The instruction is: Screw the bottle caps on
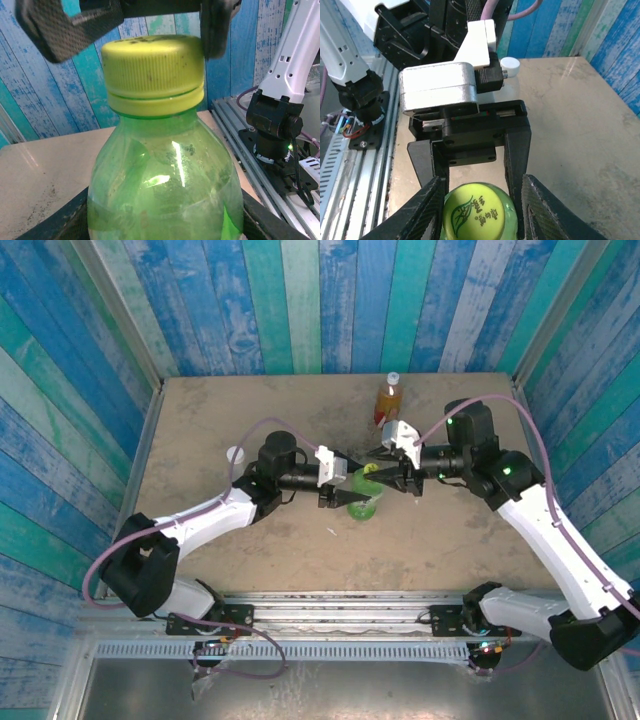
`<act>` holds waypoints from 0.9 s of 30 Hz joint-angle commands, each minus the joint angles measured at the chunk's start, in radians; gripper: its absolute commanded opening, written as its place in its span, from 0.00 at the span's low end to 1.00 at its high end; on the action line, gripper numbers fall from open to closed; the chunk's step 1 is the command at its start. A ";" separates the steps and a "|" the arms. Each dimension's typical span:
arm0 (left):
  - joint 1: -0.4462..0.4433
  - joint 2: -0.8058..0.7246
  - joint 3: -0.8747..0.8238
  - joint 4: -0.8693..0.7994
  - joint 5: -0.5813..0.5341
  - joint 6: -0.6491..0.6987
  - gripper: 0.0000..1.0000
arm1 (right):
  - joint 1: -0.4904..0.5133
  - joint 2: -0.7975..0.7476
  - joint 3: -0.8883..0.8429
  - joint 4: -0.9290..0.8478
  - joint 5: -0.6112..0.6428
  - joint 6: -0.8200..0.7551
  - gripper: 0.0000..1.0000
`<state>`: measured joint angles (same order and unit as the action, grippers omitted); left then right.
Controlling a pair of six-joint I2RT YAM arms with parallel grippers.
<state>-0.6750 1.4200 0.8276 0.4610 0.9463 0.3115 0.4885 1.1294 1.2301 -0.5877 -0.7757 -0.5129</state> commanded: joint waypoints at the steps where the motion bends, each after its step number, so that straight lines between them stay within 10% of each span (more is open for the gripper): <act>1: 0.003 -0.044 0.031 0.001 0.029 -0.002 0.57 | -0.004 0.012 0.022 -0.036 -0.030 -0.021 0.41; 17: 0.003 -0.029 0.015 0.074 -0.091 -0.049 0.56 | -0.002 0.017 -0.002 0.054 0.014 0.096 0.11; 27: 0.003 0.027 0.023 0.205 -0.350 -0.112 0.55 | 0.062 0.001 -0.156 0.328 0.530 0.316 0.01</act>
<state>-0.6720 1.4277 0.8288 0.5278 0.7269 0.2329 0.5335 1.1236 1.1374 -0.3431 -0.5373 -0.3050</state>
